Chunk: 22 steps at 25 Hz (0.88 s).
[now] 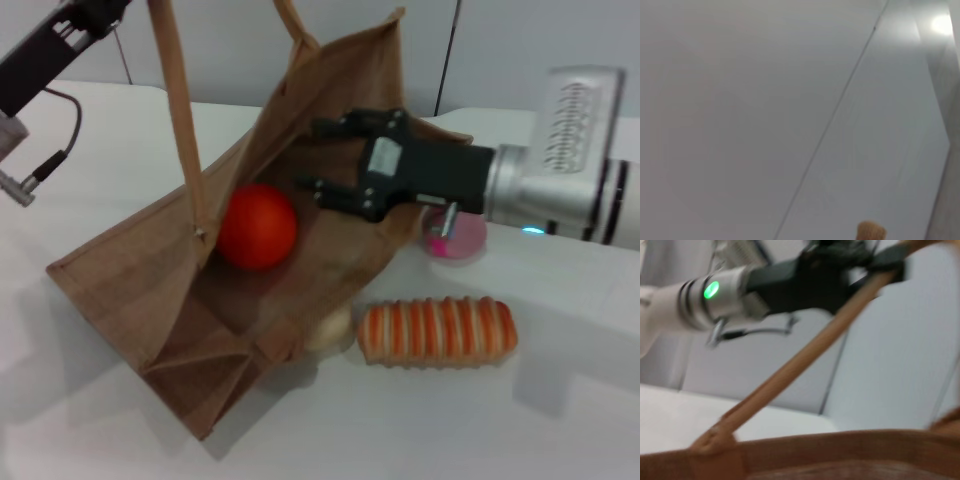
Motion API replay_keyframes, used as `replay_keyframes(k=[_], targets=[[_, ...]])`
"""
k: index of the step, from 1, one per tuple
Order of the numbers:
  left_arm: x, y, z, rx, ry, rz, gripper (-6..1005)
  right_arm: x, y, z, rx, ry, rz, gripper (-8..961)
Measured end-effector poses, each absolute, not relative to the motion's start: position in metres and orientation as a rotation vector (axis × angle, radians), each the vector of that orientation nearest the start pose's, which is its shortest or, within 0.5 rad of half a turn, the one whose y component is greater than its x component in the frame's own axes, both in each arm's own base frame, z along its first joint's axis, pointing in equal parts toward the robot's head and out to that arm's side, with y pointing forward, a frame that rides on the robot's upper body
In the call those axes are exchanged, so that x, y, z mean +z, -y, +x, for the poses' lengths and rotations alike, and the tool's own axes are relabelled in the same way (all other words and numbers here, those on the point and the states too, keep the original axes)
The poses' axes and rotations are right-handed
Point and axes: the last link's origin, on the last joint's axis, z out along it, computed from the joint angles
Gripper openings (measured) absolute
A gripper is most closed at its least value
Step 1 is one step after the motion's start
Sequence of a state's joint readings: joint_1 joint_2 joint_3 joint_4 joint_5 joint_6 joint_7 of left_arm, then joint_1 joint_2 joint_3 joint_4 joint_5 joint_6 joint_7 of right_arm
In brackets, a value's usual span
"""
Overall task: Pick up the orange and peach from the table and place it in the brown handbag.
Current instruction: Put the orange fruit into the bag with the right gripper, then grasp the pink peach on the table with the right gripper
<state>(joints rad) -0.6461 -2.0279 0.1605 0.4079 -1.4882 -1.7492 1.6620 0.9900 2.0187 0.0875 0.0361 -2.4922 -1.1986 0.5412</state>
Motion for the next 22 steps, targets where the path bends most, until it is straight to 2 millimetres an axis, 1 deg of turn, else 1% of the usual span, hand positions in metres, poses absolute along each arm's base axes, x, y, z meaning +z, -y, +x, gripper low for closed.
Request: replay_keyframes(k=[4, 10, 13, 14, 15, 19, 22], targets=[[0.087, -0.357, -0.243, -1.664, 0.716, -1.978, 128, -0.059, -0.401, 0.176, 0.762, 0.078, -2.548, 627], [0.090, -0.348, -0.256, -1.664, 0.727, -1.904, 129, -0.031, -0.403, 0.217, 0.705, -0.093, -2.476, 638], [0.093, -0.345, -0.261, -1.668, 0.725, -1.871, 130, -0.020, -0.402, 0.234, 0.670, -0.177, -2.450, 643], [0.094, -0.343, -0.263, -1.669, 0.723, -1.859, 130, -0.015, -0.400, 0.245, 0.647, -0.224, -2.437, 645], [0.095, -0.342, -0.265, -1.670, 0.720, -1.849, 130, -0.015, -0.400, 0.245, 0.647, -0.224, -2.437, 647], [0.097, -0.339, -0.269, -1.667, 0.717, -1.829, 131, -0.009, -0.398, 0.258, 0.600, -0.292, -2.438, 654], [0.097, -0.338, -0.270, -1.663, 0.715, -1.826, 131, -0.010, -0.397, 0.265, 0.549, -0.339, -2.462, 659]])
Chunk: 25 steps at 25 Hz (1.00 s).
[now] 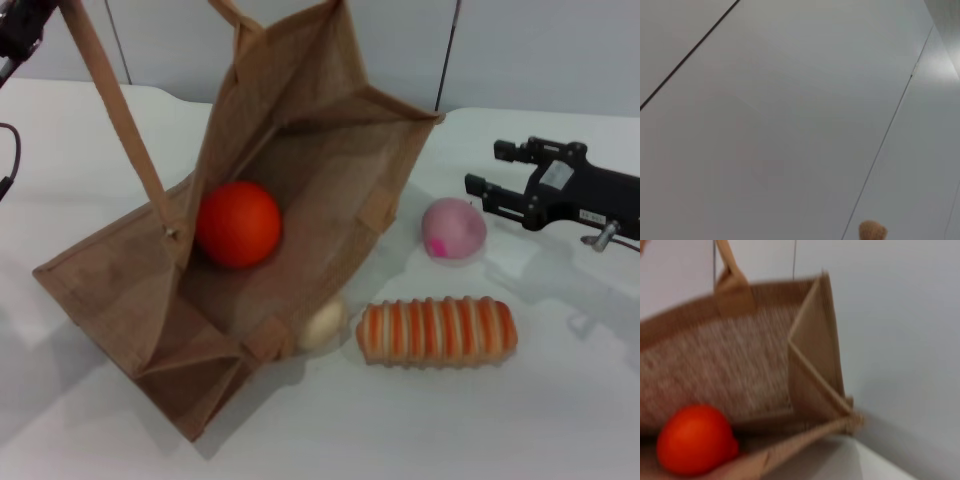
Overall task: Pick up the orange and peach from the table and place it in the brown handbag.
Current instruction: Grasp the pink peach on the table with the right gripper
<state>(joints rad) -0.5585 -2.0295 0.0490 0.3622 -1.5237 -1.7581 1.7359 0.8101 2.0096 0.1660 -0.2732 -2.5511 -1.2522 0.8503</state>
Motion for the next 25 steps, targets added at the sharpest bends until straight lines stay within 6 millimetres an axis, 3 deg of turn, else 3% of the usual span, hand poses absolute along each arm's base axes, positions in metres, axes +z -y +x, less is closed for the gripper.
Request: replay_keyframes(k=[4, 15, 25], targets=[[0.095, -0.338, -0.270, -1.666, 0.719, -1.822, 132, -0.020, -0.403, 0.270, 0.439, -0.386, -2.474, 666], [0.093, -0.341, -0.266, -1.670, 0.712, -1.826, 134, -0.044, -0.414, 0.262, 0.243, -0.402, -2.550, 685], [0.091, -0.342, -0.265, -1.671, 0.707, -1.827, 135, -0.051, -0.416, 0.256, 0.186, -0.454, -2.597, 680]])
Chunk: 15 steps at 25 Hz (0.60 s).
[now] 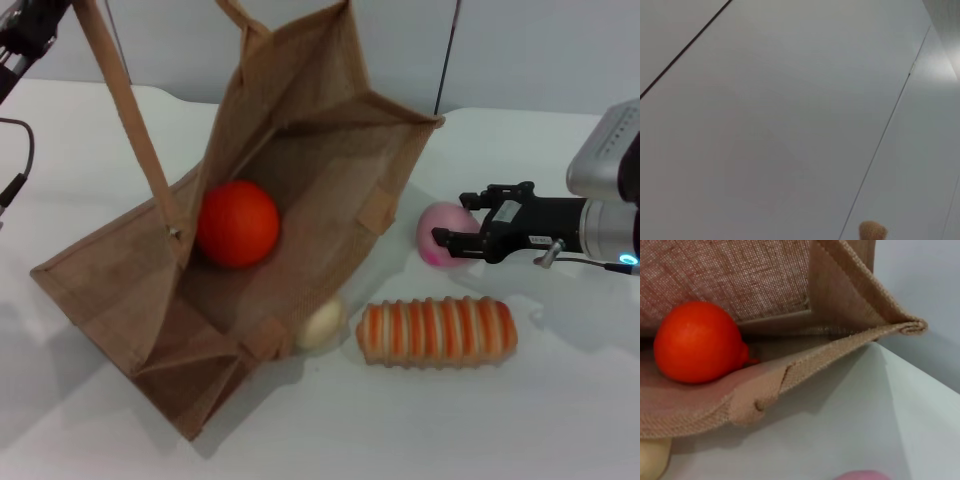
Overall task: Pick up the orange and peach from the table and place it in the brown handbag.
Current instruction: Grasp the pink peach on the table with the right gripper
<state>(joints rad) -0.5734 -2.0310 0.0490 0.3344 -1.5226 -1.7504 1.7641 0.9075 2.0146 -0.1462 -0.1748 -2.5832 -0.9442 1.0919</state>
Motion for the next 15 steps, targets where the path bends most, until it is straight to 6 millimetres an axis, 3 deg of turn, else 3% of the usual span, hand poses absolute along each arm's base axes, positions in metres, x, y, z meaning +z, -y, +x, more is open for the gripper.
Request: replay_keyframes(k=[10, 15], targets=[[0.0901, -0.3427, -0.2649, -1.667, 0.711, -1.830, 137, -0.0525, -0.4146, 0.2538, 0.180, -0.486, -2.619, 622], [0.0898, -0.3435, -0.2658, -1.660, 0.717, -1.828, 138, -0.0526, -0.4145, 0.2539, 0.180, -0.500, -2.618, 548]])
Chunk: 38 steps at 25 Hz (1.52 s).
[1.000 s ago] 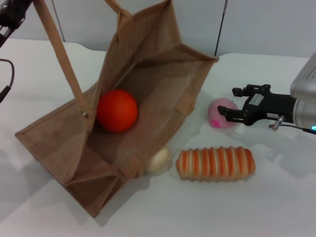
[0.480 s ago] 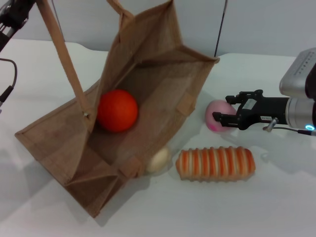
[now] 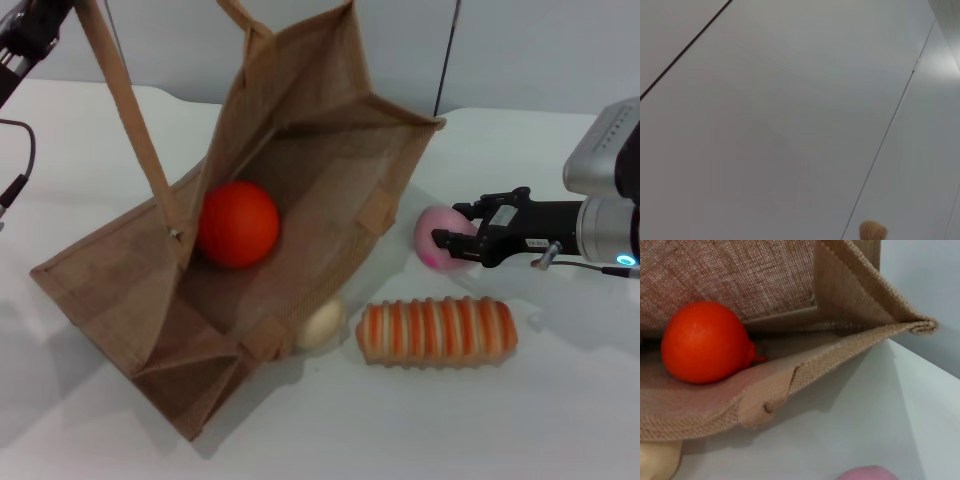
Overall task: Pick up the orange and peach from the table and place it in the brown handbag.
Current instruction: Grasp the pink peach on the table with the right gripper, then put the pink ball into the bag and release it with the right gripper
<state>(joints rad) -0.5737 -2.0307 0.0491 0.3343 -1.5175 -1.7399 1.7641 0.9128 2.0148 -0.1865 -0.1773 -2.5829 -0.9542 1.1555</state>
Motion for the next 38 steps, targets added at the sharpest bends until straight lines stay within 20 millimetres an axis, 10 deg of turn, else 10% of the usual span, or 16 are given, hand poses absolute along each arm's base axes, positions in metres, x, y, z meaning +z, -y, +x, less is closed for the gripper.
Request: replay_keyframes(k=[14, 26, 38], targets=[[0.090, -0.344, -0.266, -1.658, 0.717, -1.830, 140, -0.043, -0.411, 0.250, 0.261, -0.425, -2.644, 417], [0.090, -0.343, -0.266, -1.653, 0.721, -1.832, 142, 0.010, -0.401, 0.260, 0.556, -0.374, -2.487, 333], [0.086, -0.350, -0.260, -1.651, 0.720, -1.859, 144, 0.004, -0.382, 0.200, 0.847, -0.020, -2.696, 278]])
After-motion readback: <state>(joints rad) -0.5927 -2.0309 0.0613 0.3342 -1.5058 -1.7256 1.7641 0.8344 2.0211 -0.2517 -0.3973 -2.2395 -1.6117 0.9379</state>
